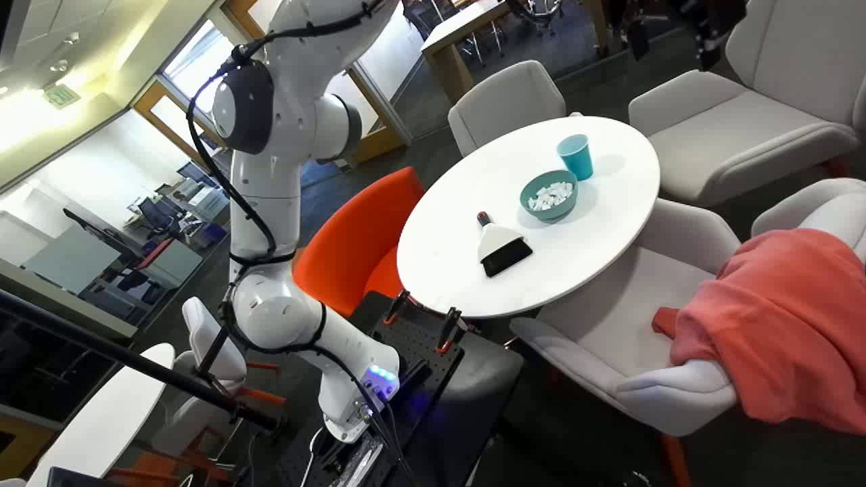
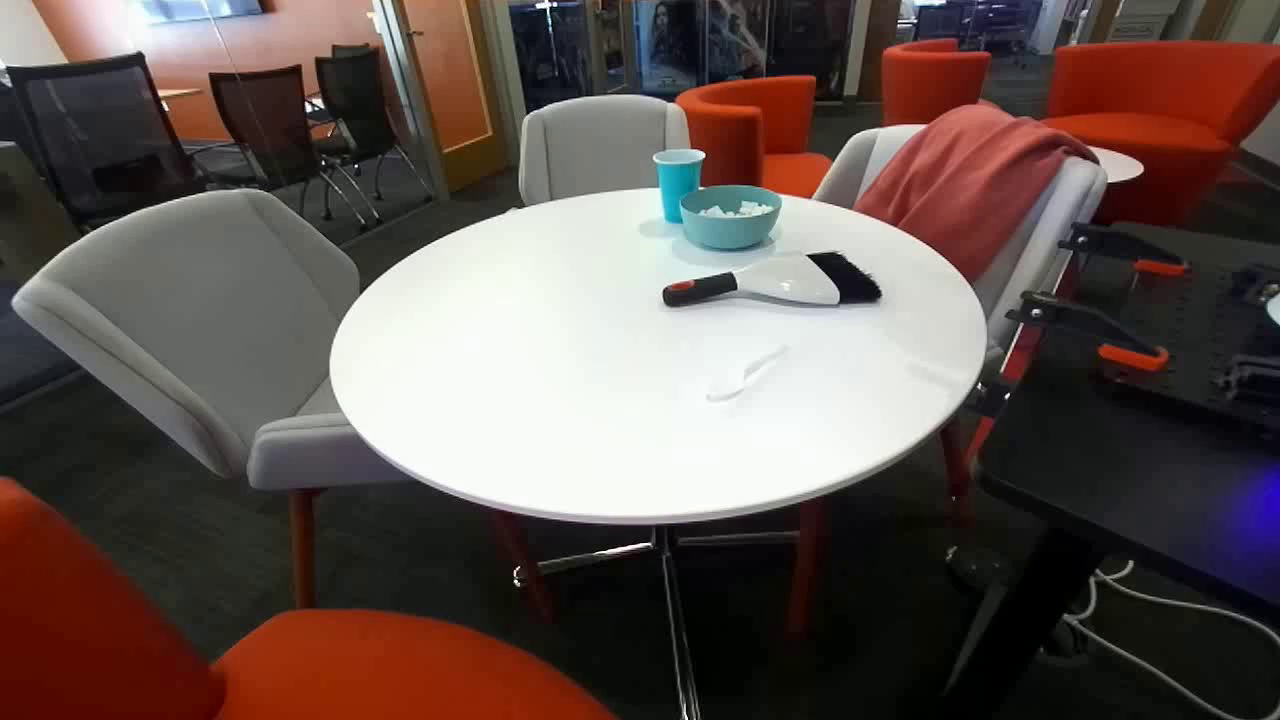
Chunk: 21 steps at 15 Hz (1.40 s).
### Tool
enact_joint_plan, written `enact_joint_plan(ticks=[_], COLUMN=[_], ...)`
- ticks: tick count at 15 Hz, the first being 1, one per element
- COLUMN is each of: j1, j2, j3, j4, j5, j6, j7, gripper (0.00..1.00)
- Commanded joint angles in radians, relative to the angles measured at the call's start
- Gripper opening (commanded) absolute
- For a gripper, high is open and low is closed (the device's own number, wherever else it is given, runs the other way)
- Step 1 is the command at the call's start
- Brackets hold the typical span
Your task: Move the paint brush to the left
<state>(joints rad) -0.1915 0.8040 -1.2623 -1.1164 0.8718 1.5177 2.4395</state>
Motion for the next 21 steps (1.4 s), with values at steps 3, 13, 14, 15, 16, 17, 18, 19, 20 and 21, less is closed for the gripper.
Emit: enact_joint_plan(ticks=[3, 13, 14, 15, 16, 17, 18, 19, 20, 21], j1=[-0.001, 0.09, 0.148, 0.197, 0.261, 0.311, 0.368, 0.427, 0.489, 0.546], j2=[0.001, -0.01, -0.021, -0.027, -0.038, -0.04, -0.044, -0.047, -0.052, -0.055], j3=[-0.001, -0.021, -0.033, -0.041, -0.058, -0.069, -0.086, -0.104, -0.126, -0.149], j4=[0.0, -0.088, -0.155, -0.212, -0.281, -0.331, -0.386, -0.443, -0.501, -0.557], j5=[0.0, -0.058, -0.084, -0.106, -0.13, -0.147, -0.165, -0.178, -0.186, -0.191], j6=[0.0, 0.021, 0.047, 0.069, 0.093, 0.115, 0.144, 0.176, 0.211, 0.245], j7=[0.0, -0.127, -0.194, -0.248, -0.303, -0.354, -0.405, -0.455, -0.506, -0.559], gripper=[1.0, 1.0, 1.0, 1.0, 1.0, 1.0, 1.0, 1.0, 1.0, 1.0])
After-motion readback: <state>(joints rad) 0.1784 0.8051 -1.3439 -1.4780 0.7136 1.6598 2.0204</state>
